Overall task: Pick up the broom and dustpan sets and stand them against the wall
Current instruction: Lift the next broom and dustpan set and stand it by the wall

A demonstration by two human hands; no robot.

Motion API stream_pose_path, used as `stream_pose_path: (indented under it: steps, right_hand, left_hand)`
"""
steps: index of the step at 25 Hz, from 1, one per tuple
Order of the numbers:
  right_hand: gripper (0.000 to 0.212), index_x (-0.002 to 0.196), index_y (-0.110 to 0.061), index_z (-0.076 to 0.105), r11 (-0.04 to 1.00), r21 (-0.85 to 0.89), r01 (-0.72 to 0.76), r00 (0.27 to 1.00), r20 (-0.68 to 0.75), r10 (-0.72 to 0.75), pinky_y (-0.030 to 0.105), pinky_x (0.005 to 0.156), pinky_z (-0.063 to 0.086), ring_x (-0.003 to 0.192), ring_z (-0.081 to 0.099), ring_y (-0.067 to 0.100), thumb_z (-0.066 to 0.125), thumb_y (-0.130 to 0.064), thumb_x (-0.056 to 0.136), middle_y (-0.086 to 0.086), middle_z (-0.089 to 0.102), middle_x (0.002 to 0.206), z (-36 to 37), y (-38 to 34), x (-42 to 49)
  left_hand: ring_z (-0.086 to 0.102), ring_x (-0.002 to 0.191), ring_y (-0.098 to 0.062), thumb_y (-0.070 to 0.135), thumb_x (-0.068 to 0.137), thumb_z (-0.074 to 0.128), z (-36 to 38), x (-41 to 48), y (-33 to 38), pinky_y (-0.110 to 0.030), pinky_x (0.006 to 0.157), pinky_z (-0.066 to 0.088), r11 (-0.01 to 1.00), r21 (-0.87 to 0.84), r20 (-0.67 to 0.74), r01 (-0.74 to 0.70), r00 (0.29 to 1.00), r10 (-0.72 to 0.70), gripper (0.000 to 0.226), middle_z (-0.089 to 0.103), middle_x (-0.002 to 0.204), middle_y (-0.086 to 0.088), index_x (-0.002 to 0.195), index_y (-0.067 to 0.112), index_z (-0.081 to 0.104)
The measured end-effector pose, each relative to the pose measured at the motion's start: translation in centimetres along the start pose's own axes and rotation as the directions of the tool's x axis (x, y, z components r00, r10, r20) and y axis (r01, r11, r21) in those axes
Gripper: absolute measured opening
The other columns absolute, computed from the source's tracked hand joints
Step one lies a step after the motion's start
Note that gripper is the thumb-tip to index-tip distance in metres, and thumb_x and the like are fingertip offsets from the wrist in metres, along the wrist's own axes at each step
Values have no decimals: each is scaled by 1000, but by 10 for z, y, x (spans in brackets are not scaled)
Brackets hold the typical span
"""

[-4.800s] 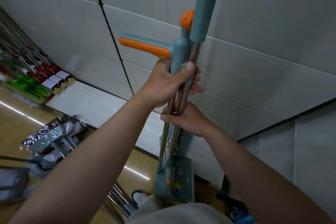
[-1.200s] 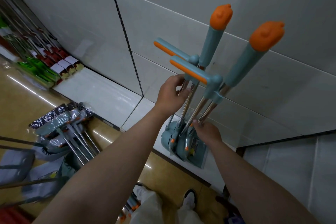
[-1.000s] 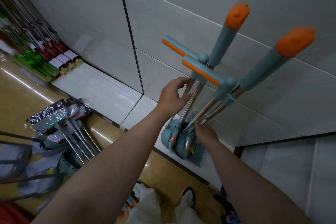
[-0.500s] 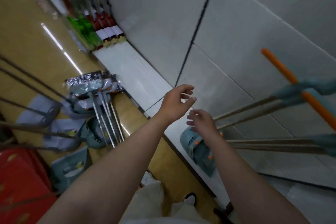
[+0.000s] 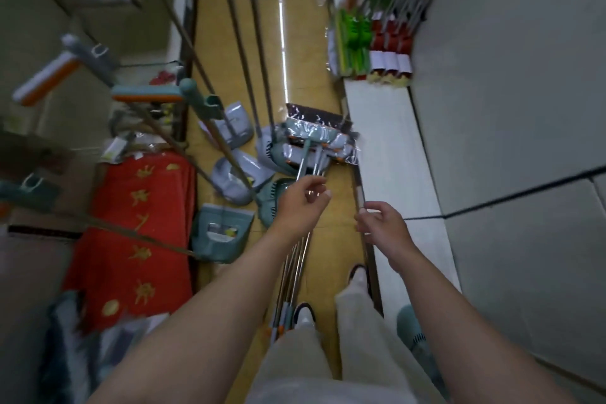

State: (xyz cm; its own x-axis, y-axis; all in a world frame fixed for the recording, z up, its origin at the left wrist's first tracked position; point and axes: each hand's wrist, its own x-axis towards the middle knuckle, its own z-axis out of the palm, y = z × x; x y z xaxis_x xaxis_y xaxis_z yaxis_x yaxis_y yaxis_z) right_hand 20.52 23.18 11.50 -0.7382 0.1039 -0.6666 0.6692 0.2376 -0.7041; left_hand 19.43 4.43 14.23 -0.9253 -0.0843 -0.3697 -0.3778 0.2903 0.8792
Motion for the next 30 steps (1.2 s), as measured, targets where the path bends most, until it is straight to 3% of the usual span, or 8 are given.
stream_pose_path:
  steps: [2,6,9,12,16,21,26,30]
  right_hand:
    - [27,124,-21,57,1000,-23,20,999,45,-19,35,76,56,91,72,17,59,-26,97,3,70,114,14,-13,31]
    - [22,120,-26,56,996,-81,36,992,123,-26,44,88,59,89,72,14,59,-27,98,2,68,115,27,-24,107]
    - [24,121,-24,57,987,-160,5,982,185,25,43,88,58,89,71,14,60,-27,98,1,69,112,30,-21,180]
    - [22,118,-27,58,972,-234,1,967,246,59,47,89,58,89,71,16,60,-29,96,-4,70,103,34,-16,259]
    - [23,118,-31,57,940,-336,63,948,316,49,45,89,57,94,70,18,59,-36,96,-3,70,108,42,-9,345]
    - [30,124,-25,57,892,-422,160,930,368,7,46,89,56,95,69,18,58,-37,97,-3,69,108,63,-6,435]
    - [29,127,-25,55,852,-482,202,912,410,16,45,87,57,95,66,14,57,-34,99,-9,64,103,86,26,490]
    - [27,128,-26,53,830,-507,232,904,428,8,29,76,54,90,60,4,54,-32,101,-14,59,98,113,60,522]
  left_hand:
    - [61,84,-3,19,92,70,-10,19,-11,-17,74,48,999,-2,-51,35,998,-35,24,68,101,7,115,17,68]
    - [58,81,0,17,94,67,-7,68,-31,-17,74,51,990,-17,-110,137,984,-138,19,63,97,12,113,20,67]
    - [61,88,-8,19,95,66,16,127,-48,-29,84,53,967,-24,-167,253,953,-253,22,62,98,14,116,20,66]
    - [62,92,-17,19,94,66,51,199,-71,-30,85,52,928,-37,-222,372,902,-370,24,66,100,4,118,16,66]
    - [61,88,-15,19,92,68,80,280,-109,-30,88,52,913,37,-247,406,889,-386,22,65,94,2,113,11,69]
    - [62,94,-17,21,92,69,86,349,-170,-31,89,51,869,77,-243,488,855,-458,12,65,96,4,101,24,64]
    - [61,110,-22,20,87,73,94,392,-268,-30,98,47,741,-2,-277,671,712,-645,32,67,119,-2,118,16,66]
    - [60,116,-24,24,90,70,114,423,-343,-30,99,47,744,-29,-257,667,715,-650,45,62,126,2,133,19,58]
